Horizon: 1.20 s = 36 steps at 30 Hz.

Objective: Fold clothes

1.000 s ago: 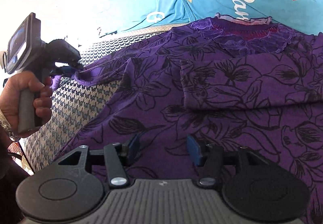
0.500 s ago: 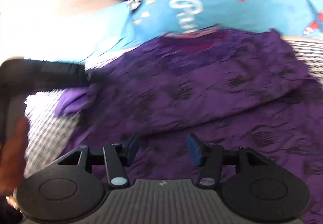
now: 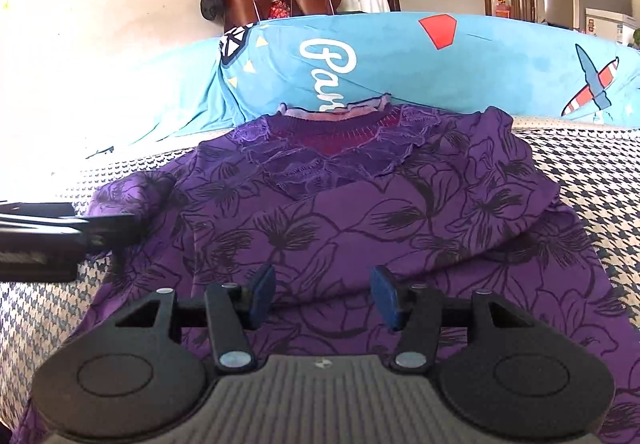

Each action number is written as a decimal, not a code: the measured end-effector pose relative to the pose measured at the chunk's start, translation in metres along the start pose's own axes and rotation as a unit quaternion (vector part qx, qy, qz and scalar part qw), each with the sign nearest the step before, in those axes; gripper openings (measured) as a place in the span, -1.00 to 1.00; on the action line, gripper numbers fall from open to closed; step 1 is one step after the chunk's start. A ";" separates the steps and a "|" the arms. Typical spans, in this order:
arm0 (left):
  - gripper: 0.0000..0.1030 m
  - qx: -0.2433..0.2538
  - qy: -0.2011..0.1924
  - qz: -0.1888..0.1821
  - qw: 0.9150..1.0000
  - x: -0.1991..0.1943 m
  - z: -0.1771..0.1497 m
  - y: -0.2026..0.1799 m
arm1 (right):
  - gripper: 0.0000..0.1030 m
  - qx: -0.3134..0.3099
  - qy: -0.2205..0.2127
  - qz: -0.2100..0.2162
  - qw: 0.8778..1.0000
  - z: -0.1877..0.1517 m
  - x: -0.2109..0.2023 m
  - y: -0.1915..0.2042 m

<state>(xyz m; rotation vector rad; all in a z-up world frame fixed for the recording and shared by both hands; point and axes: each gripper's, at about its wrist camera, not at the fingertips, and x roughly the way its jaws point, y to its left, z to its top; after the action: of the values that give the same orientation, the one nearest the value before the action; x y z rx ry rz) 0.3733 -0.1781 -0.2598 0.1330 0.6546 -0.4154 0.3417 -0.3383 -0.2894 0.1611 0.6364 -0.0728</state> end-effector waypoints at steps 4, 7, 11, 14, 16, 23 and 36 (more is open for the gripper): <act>0.99 -0.041 -0.022 0.032 0.998 -0.012 0.003 0.027 | 0.03 0.008 -0.003 0.026 1.000 0.001 -0.001 0.001; 0.99 -0.077 -0.035 0.068 0.994 -0.015 0.009 0.050 | 0.03 0.004 -0.006 0.067 0.998 0.004 0.002 0.010; 0.99 -0.139 -0.023 0.112 0.984 -0.012 0.011 0.082 | 0.03 -0.031 -0.006 0.115 0.993 0.010 0.007 0.035; 0.99 -0.182 -0.007 0.123 0.976 -0.008 0.009 0.102 | 0.03 -0.072 -0.006 0.146 0.987 0.013 0.013 0.061; 0.99 -0.197 0.002 0.137 0.971 -0.004 0.007 0.111 | 0.03 -0.100 -0.010 0.159 0.982 0.015 0.018 0.076; 0.99 -0.249 0.025 0.174 0.953 0.000 0.001 0.136 | 0.03 -0.172 -0.018 0.186 0.967 0.018 0.037 0.116; 1.00 -0.299 0.042 0.211 0.930 -0.003 -0.008 0.155 | 0.03 -0.314 -0.058 0.197 0.927 0.020 0.080 0.163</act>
<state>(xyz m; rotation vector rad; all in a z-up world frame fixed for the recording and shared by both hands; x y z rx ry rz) 0.4313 -0.0340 -0.2653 -0.2901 0.7883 0.2155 0.4367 -0.1826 -0.3003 -0.3369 0.4717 0.5056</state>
